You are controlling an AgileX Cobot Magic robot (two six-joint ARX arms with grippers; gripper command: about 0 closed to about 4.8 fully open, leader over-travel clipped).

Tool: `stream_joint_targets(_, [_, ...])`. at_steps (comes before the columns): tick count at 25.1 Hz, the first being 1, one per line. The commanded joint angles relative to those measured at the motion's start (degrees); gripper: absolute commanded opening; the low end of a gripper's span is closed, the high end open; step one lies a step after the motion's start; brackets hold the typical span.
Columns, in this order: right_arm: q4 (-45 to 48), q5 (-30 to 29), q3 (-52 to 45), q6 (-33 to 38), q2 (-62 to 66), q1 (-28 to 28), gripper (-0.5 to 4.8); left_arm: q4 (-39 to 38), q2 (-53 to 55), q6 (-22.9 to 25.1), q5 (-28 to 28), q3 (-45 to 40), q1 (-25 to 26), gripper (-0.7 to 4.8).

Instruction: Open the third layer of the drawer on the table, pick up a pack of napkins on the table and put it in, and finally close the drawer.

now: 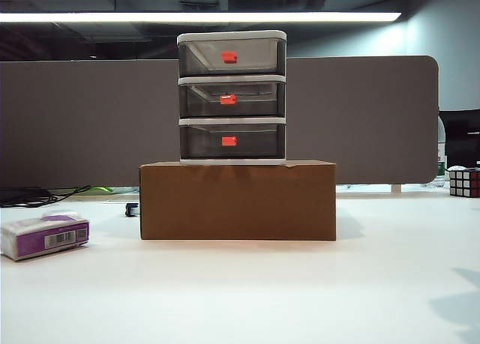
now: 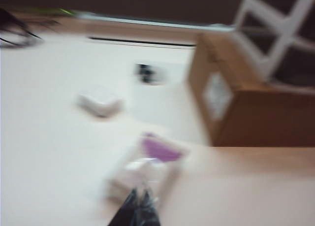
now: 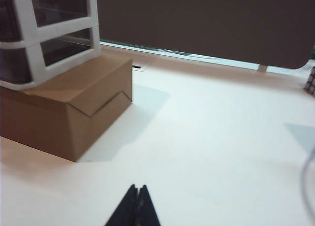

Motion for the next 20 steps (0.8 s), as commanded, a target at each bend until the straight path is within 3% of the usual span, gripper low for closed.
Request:
stream_joint_targets(1, [0.8,-9.4,-0.3,13.0,-0.1,0.1,-0.06,2.1,0.1,-16.5,15.5,0.2,-0.8,-0.05])
stream_joint_targets(3, [0.8,-19.4,-0.4,18.0,-0.1,0.2,-0.06,4.4,0.1,-18.9,21.6,0.2,-2.7,-0.05])
stream_joint_targets(4, [0.9,-22.4,-0.4,17.9,-0.1,0.2,-0.06,5.5,0.1,-19.8,21.6,0.2,-3.5,-0.04])
stream_joint_targets(7, [1.7,-25.1,-0.4,18.1,-0.1,0.2,-0.05,10.8,0.1,-26.6,14.9,0.2,-6.4,0.37])
stream_joint_targets(10, [2.5,-24.9,-0.4,20.6,-0.1,0.2,-0.06,12.4,0.1,-30.5,7.0,0.2,-9.4,0.36])
stream_joint_targets(13, [5.4,-25.2,-0.3,25.7,-0.1,0.2,-0.06,12.2,0.7,-27.7,7.0,0.2,-14.5,0.35])
stream_joint_targets(15, [6.2,-25.2,-0.1,26.6,-0.1,0.4,-0.06,12.7,1.5,-24.4,4.0,0.2,-18.6,0.36])
stream_joint_targets(18, [6.4,-24.7,0.7,26.3,0.2,1.7,-0.06,15.0,3.1,-20.5,-5.3,0.2,-25.8,0.59])
stream_joint_targets(20, [6.3,-22.9,1.8,26.0,0.3,3.7,-0.06,20.9,7.5,-15.9,-15.4,0.2,-35.0,0.84])
